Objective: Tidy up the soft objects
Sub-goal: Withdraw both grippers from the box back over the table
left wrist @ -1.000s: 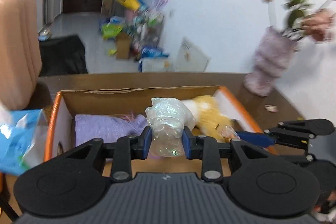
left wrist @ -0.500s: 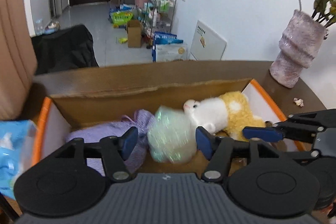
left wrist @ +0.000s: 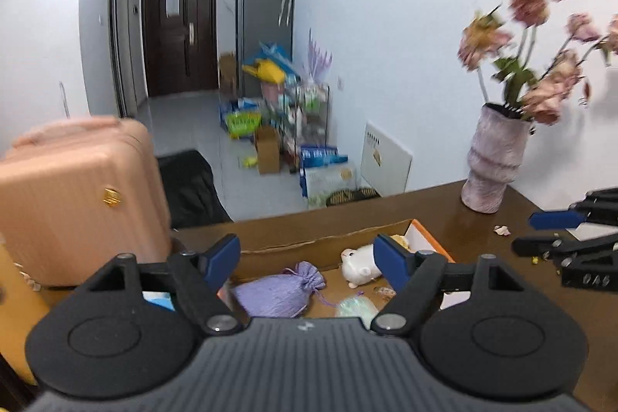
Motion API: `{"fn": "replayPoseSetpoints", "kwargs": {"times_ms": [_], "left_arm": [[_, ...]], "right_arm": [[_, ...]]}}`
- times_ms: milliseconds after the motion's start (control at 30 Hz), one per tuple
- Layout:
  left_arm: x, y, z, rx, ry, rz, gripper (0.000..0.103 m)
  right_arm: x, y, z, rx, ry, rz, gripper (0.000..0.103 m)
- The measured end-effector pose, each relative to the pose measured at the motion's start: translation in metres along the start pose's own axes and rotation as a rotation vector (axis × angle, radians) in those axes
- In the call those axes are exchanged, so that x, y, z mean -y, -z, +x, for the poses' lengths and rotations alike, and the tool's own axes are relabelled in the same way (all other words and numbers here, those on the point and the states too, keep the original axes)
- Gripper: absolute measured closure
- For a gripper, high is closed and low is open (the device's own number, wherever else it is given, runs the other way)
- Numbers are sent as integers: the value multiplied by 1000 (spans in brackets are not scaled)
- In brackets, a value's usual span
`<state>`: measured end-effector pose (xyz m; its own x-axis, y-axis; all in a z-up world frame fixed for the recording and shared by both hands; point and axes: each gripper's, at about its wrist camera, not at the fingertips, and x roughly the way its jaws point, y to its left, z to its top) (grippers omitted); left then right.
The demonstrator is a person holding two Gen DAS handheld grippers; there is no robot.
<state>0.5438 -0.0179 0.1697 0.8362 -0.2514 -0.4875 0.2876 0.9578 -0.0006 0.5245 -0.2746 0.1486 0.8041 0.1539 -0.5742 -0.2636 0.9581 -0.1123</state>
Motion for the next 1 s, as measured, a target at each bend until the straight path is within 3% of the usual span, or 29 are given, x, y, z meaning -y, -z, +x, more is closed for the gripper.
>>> {"fn": "replayPoseSetpoints", "kwargs": {"times_ms": [67,133,267,300,433,533,633,800,900,1000], "left_arm": [[1,10,-31,40,-21,9,21],[3,28,-61,88,-42,12,18],[11,89,-122,246,-116,12,0],[16,109,-135,278,-140,24,0],[28,169,-177,331,-133,53,0],[30,213,-209,363,-122,5,0],[35,261,-233,352,-80,-16,0],[52,332,-244,256,-132,-29,0],[50,341,-243,202,-113,-56,0],[45,340,-245,207,-116,-84,0]], "right_arm": [[-3,5,-26,28,2,0,60],[-7,18,-53,78,0,11,41],[-25,64,-101,207,-5,22,23],[-28,75,-110,227,-7,36,18],[-48,134,-146,319,-10,96,15],[-71,188,-172,424,-6,115,11],[-98,232,-188,460,-10,93,8],[-128,296,-211,465,-33,94,5],[-129,312,-212,413,-99,170,5],[-132,319,-212,394,-113,192,5]]}}
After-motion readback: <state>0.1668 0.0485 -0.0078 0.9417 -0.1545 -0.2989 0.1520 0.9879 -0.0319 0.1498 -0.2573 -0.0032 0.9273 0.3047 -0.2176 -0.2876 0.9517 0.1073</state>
